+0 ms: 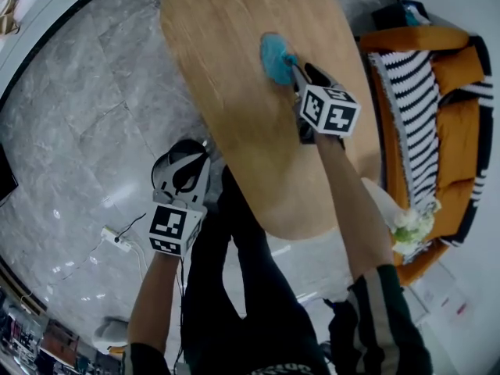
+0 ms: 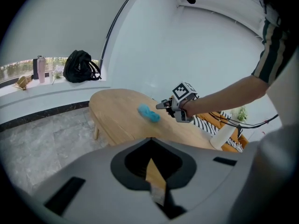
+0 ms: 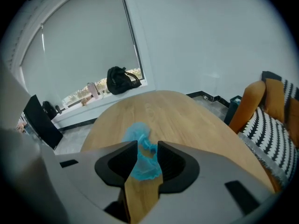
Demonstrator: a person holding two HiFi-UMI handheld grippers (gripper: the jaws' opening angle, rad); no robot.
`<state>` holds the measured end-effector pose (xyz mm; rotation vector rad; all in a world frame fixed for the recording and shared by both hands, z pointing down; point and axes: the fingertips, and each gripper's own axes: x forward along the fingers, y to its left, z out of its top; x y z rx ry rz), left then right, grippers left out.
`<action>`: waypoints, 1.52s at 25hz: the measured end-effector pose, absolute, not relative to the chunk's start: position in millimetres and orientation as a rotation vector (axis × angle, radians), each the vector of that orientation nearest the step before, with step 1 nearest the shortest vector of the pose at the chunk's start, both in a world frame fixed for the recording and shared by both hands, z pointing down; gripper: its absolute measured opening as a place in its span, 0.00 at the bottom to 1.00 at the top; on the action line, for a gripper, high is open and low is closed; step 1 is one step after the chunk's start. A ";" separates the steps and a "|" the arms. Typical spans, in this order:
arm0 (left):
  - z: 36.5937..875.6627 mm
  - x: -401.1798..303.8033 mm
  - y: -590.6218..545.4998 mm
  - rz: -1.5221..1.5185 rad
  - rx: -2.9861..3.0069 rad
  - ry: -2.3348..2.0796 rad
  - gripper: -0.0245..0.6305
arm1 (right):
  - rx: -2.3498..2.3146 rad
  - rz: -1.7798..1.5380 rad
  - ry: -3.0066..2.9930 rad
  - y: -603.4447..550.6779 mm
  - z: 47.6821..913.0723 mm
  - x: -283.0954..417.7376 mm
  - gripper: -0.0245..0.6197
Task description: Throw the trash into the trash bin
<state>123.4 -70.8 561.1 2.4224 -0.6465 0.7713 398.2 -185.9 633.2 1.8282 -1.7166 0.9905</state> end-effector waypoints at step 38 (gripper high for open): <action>541.3 16.3 -35.1 0.758 2.361 -0.838 0.04 | 1.651 0.765 -1.901 -195.6 552.0 317.8 0.05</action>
